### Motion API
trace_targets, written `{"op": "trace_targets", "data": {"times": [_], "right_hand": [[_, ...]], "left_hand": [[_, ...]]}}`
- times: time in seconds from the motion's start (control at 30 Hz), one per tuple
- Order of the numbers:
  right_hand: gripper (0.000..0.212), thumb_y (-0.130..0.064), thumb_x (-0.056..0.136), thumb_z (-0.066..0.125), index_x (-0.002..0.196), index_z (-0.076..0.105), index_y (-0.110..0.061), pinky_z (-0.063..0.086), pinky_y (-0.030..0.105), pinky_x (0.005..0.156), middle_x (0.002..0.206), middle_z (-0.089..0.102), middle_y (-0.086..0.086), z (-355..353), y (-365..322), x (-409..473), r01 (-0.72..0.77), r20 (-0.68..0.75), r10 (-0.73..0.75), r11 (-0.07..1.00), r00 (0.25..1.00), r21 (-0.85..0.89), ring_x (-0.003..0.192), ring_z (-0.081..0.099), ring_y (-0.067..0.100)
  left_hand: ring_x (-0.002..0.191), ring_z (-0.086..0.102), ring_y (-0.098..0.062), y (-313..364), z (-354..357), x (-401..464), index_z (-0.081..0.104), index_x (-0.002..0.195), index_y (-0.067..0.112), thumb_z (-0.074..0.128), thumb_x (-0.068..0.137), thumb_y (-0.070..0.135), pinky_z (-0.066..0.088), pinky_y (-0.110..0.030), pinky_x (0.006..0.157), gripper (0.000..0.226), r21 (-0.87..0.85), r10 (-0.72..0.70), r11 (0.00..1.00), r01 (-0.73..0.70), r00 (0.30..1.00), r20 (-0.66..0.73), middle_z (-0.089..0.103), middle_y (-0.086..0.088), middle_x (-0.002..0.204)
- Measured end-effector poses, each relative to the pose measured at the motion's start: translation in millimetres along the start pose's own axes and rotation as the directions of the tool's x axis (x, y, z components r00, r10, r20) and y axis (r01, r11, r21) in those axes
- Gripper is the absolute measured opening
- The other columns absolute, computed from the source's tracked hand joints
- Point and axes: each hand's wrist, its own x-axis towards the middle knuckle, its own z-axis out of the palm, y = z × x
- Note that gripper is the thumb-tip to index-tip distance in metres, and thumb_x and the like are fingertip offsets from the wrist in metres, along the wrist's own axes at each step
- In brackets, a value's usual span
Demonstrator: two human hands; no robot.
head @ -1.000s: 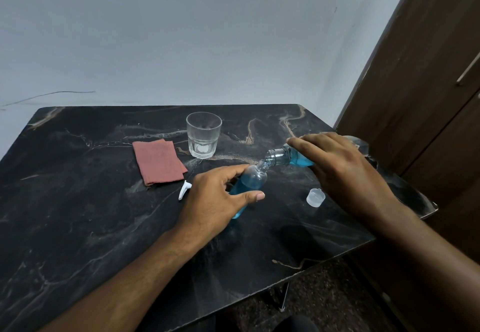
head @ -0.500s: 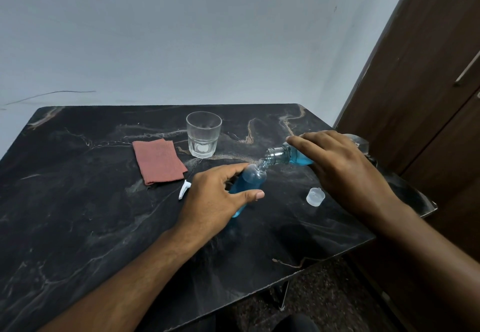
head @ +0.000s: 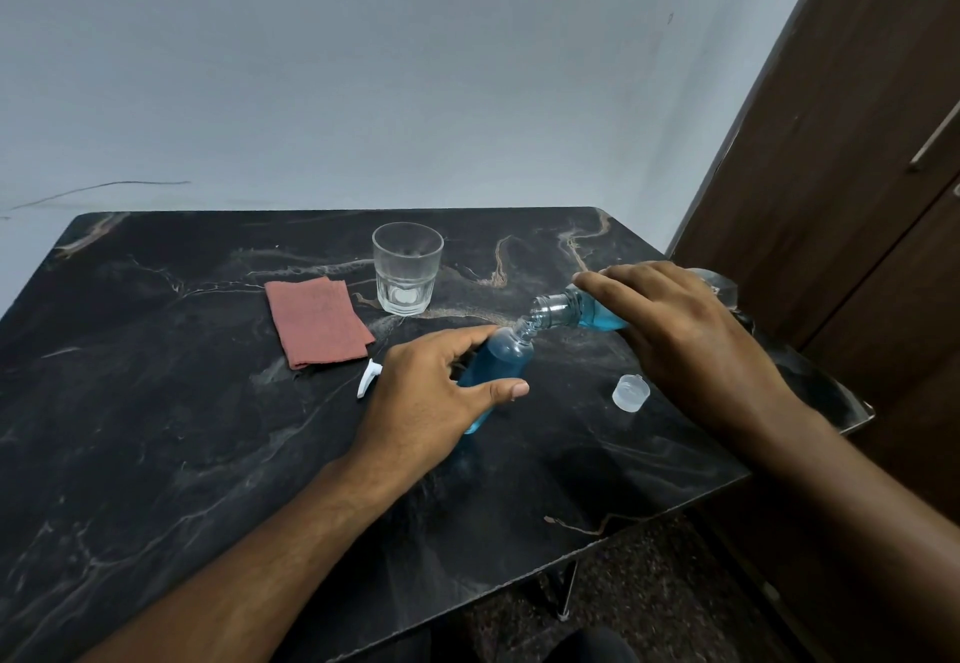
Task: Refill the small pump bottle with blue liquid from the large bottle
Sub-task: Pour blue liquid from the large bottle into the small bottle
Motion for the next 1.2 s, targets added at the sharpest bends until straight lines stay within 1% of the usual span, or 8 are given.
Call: {"op": "trace_targets", "data": {"times": [0.27,0.37,0.57,0.7,0.8,1.0,1.13,1.2], "right_hand": [[0.057,0.003,0.084,0.075,0.136,0.059,-0.011,0.053,0.047,0.086,0.120,0.067,0.011,0.8,-4.5,-3.1,-0.045,-0.019,0.046,0.997,0.999,0.062,0.106,0.061,0.032],[0.057,0.000,0.083,0.077,0.136,0.059,-0.012,0.053,0.048,0.086,0.121,0.067,0.010,2.5,-7.6,-3.0,-0.094,-0.012,0.096,0.988,0.995,0.122,0.106,0.061,0.032],[0.057,-0.005,0.085,0.075,0.138,0.057,-0.015,0.053,0.046,0.087,0.122,0.066,0.008,3.9,-12.3,-3.0,-0.142,0.001,0.144,0.974,0.990,0.179,0.109,0.060,0.030],[0.059,-0.006,0.084,0.076,0.138,0.057,-0.017,0.053,0.042,0.087,0.120,0.066,0.005,4.3,-14.3,-3.0,-0.160,-0.002,0.163,0.967,0.987,0.200,0.109,0.060,0.028],[0.058,-0.008,0.085,0.076,0.139,0.056,-0.019,0.053,0.041,0.088,0.121,0.066,0.004,5.3,-15.1,-3.1,-0.180,0.002,0.184,0.958,0.983,0.222,0.110,0.060,0.026],[0.057,-0.011,0.087,0.076,0.139,0.056,-0.021,0.051,0.039,0.093,0.125,0.065,0.001,9.4,-21.1,-5.4,-0.214,-0.010,0.227,0.933,0.974,0.289,0.115,0.059,0.024],[0.058,-0.012,0.087,0.076,0.139,0.055,-0.021,0.050,0.033,0.090,0.126,0.064,0.002,12.5,-24.4,-6.4,-0.225,-0.058,0.252,0.929,0.966,0.293,0.113,0.060,0.022],[0.058,-0.014,0.086,0.077,0.139,0.055,-0.021,0.053,0.034,0.089,0.126,0.066,0.005,13.6,-23.5,-6.5,-0.242,-0.107,0.296,0.902,0.949,0.357,0.112,0.063,0.022]], "left_hand": [[0.100,0.068,0.013,-0.6,1.5,0.2,0.071,0.119,0.041,0.091,0.067,0.043,0.050,-0.003,0.080,0.055,-0.046,0.000,0.999,0.000,1.000,-0.014,0.069,0.043,0.103],[0.097,0.071,0.009,0.9,1.7,0.7,0.071,0.112,0.052,0.092,0.067,0.040,0.057,-0.012,0.082,0.051,-0.096,-0.015,0.995,0.014,1.000,-0.014,0.073,0.036,0.105],[0.097,0.073,0.006,4.1,1.0,0.1,0.072,0.108,0.054,0.092,0.067,0.040,0.062,-0.024,0.086,0.048,-0.137,-0.039,0.990,0.035,0.999,-0.022,0.076,0.029,0.105],[0.096,0.075,0.001,5.4,2.6,-0.3,0.075,0.112,0.041,0.092,0.065,0.038,0.063,-0.031,0.087,0.050,-0.165,-0.080,0.983,0.074,0.996,-0.029,0.078,0.023,0.105],[0.096,0.076,0.000,8.0,2.3,-0.3,0.075,0.110,0.042,0.091,0.064,0.039,0.063,-0.031,0.088,0.049,-0.189,-0.100,0.977,0.094,0.995,-0.026,0.079,0.021,0.104],[0.099,0.076,-0.004,10.9,3.1,-1.5,0.075,0.117,0.026,0.090,0.062,0.039,0.062,-0.035,0.091,0.059,-0.228,-0.139,0.965,0.130,0.990,-0.021,0.080,0.014,0.106],[0.099,0.075,-0.003,12.7,1.3,-1.8,0.075,0.117,0.025,0.089,0.064,0.043,0.062,-0.035,0.091,0.058,-0.224,-0.148,0.965,0.140,0.989,-0.021,0.079,0.014,0.106],[0.098,0.076,-0.003,12.7,0.7,-1.1,0.075,0.116,0.025,0.089,0.064,0.044,0.062,-0.035,0.090,0.057,-0.223,-0.154,0.964,0.146,0.988,-0.021,0.079,0.015,0.105]]}}
